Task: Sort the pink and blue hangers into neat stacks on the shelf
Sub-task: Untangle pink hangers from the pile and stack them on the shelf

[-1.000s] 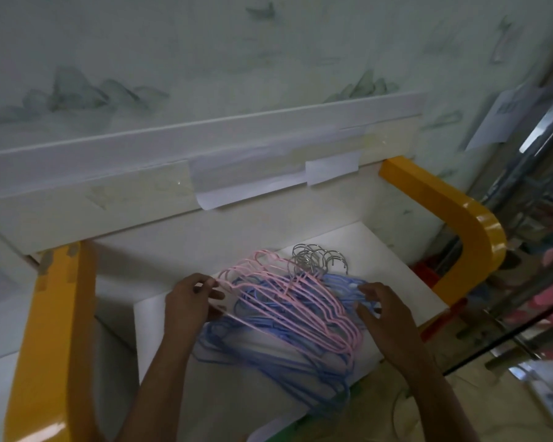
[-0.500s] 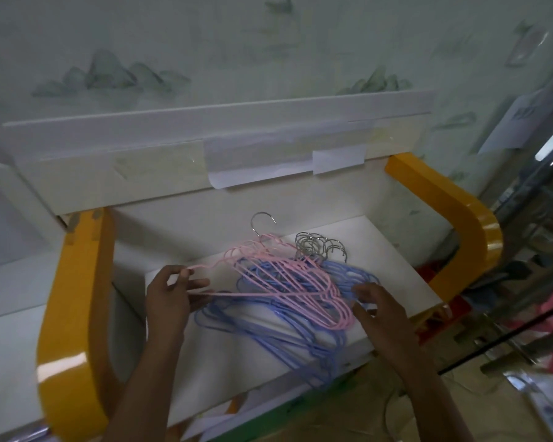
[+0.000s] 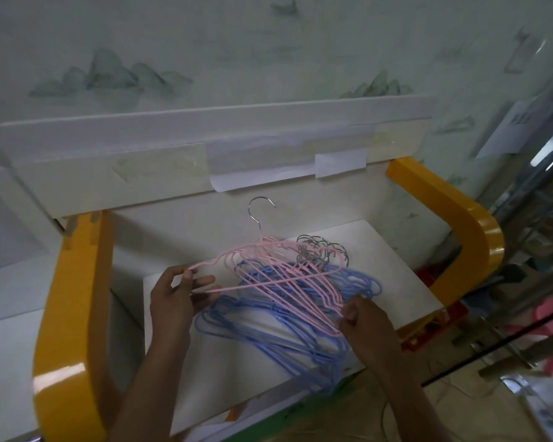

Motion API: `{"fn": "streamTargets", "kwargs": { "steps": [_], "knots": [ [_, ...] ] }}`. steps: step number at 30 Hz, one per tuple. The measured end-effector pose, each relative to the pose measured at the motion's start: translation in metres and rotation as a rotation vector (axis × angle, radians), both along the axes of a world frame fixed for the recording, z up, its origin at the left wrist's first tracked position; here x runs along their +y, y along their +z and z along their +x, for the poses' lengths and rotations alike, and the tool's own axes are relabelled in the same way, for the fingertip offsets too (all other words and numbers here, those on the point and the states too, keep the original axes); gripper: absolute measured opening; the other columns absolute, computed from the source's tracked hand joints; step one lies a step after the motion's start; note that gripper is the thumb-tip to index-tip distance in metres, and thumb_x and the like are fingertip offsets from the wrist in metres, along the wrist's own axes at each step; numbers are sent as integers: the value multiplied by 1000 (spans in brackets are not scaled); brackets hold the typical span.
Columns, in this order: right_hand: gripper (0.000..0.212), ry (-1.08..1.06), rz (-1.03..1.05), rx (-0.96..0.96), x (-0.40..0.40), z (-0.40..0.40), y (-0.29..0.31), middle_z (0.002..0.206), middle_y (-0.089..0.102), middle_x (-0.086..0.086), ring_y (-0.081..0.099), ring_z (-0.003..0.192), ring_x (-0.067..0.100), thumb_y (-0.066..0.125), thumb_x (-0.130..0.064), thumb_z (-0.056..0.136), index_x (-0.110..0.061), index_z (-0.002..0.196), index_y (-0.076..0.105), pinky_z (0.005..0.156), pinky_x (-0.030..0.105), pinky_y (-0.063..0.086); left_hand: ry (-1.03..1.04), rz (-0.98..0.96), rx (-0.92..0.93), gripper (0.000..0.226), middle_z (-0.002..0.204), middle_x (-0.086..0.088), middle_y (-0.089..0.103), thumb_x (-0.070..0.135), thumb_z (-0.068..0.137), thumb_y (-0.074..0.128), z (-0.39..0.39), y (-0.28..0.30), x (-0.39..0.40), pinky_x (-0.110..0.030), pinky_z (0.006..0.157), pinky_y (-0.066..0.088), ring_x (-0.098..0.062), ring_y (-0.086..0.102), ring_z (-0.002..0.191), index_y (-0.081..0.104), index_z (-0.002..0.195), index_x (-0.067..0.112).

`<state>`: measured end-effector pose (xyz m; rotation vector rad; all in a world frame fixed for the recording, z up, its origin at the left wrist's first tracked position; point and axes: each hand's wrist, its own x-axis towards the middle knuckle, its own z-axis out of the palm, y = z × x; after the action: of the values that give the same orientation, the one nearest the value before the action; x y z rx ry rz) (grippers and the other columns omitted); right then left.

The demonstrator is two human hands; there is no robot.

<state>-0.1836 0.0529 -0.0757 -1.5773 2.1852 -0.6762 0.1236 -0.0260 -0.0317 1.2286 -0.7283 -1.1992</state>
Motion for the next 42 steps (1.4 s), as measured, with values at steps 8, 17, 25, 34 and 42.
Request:
{"fn": "streamTargets", "kwargs": {
  "steps": [8,17,25,34,42],
  "knots": [
    [13,-52,-105,41,-9,-21,5,89,57,6,64,81,28,65,-7,87,-11,99,68,74,39,52,-29,-6,30,15,83,-21,71,13,102,47,-2,5,-14,-30,58,59,-30,72,67,58,94,9],
    [11,-8,-246,-591,6,-37,25,81,74,9,73,80,23,55,-3,97,-7,98,65,68,38,62,-19,-60,49,15,77,-17,71,13,102,46,-6,20,-2,-29,57,59,-24,71,63,58,98,6],
    [11,40,-298,-711,27,-46,38,81,72,14,73,78,32,56,-9,98,-9,97,67,68,45,61,45,-107,33,16,69,-7,73,12,103,43,-12,38,45,-29,57,60,-22,71,59,58,97,9],
    [9,158,-252,-867,83,-58,57,89,69,19,72,75,37,57,-6,96,-6,99,65,64,37,61,156,-129,28,22,82,-15,72,14,103,45,-21,54,144,-31,62,61,-26,73,76,62,109,3],
    [14,304,-236,-924,118,-26,57,86,66,21,71,72,30,52,-7,98,-1,104,62,61,31,60,314,-180,-16,20,78,-10,74,14,101,48,9,64,243,-35,63,61,-26,72,74,67,95,13]
  ]
}}
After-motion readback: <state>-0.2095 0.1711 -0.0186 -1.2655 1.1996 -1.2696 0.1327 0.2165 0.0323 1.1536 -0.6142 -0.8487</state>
